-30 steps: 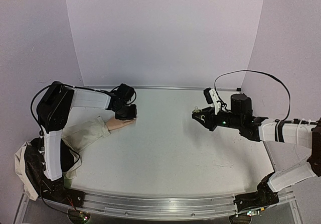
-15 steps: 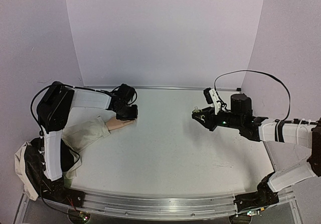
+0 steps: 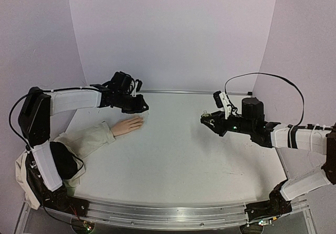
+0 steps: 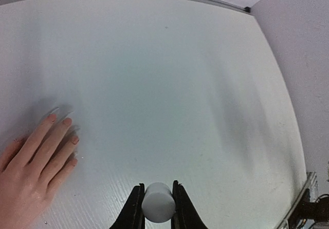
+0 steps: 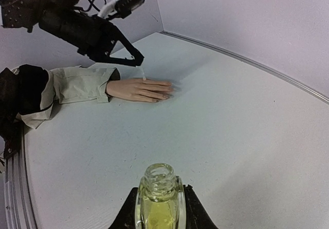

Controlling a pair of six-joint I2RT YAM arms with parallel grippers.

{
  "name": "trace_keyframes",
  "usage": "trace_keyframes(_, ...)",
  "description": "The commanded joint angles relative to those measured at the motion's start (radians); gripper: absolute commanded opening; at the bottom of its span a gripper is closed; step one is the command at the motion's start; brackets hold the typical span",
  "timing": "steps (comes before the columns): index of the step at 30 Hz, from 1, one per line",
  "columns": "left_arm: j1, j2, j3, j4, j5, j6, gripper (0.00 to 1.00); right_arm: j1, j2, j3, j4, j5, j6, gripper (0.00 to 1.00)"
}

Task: Paint the nails

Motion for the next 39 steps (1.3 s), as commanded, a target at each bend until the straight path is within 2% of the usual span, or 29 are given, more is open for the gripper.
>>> trace_keyframes(1,-0.004,-0.168,-0.031,0.050,0.180,0.065,0.00,-0.004,-0.036,0.057,0.052,-0.044,0.040,0.00)
trace_keyframes(10,-0.003,-0.373,-0.053,0.011,0.422,0.137,0.00,0.010,-0.044,0.057,0.124,-0.093,0.176,0.00)
trace_keyframes(19,-0.003,-0.451,-0.035,-0.001,0.598,0.085,0.00,0.173,0.032,0.149,0.148,-0.048,0.140,0.00)
trace_keyframes(28,-0.006,-0.488,-0.047,0.048,0.690,0.028,0.00,0.305,0.216,0.324,0.173,-0.077,0.108,0.00)
trace_keyframes(39,-0.009,-0.466,-0.049,0.044,0.731,0.023,0.00,0.361,0.320,0.449,0.176,-0.089,0.075,0.00)
